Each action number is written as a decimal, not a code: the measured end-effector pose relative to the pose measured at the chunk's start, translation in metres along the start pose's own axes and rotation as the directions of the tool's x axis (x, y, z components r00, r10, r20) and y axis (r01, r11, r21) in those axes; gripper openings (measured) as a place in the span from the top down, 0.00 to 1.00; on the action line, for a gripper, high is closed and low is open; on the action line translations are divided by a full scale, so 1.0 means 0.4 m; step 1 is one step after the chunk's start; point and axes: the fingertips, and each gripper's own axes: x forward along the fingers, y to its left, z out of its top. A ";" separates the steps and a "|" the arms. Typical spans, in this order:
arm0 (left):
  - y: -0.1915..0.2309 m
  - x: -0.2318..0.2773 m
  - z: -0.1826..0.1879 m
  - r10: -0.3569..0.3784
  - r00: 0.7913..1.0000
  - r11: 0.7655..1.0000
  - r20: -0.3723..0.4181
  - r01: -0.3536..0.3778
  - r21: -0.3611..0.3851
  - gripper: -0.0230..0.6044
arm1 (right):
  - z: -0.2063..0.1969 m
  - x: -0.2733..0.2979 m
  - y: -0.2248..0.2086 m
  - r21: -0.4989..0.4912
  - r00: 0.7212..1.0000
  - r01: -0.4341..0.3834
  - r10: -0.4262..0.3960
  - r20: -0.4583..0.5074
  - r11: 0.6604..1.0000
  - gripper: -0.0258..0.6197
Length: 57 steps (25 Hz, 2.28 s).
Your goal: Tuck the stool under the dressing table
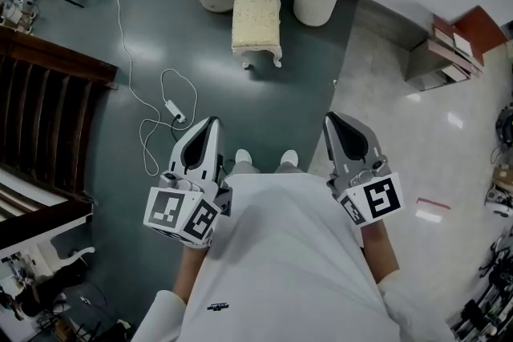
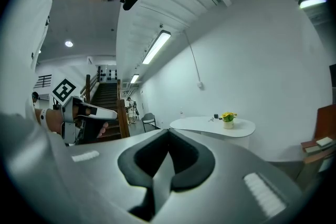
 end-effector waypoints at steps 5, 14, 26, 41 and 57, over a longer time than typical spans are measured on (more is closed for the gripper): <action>-0.064 0.020 -0.028 0.014 1.000 1.000 -0.021 -0.013 0.006 0.95 | -0.003 -0.052 -0.062 0.017 0.999 0.009 -0.009 0.040 1.000 0.95; -0.097 0.122 -0.024 -0.028 0.998 0.999 -0.056 0.030 0.034 0.95 | 0.013 -0.051 -0.139 0.029 0.998 0.036 -0.037 0.048 0.999 0.95; -0.014 0.282 0.003 -0.057 0.997 0.998 -0.052 0.056 -0.017 0.95 | 0.040 0.064 -0.241 0.005 0.996 0.081 -0.082 0.038 0.997 0.95; 0.323 0.624 0.160 0.059 0.996 0.985 -0.066 -0.069 -0.161 0.95 | 0.144 0.648 -0.365 -0.017 0.993 -0.100 0.099 -0.071 0.995 0.95; 0.602 0.768 0.289 0.205 0.979 0.931 0.009 -0.192 -0.311 0.95 | 0.197 1.100 -0.353 -0.065 0.933 -0.332 0.318 -0.167 0.941 0.95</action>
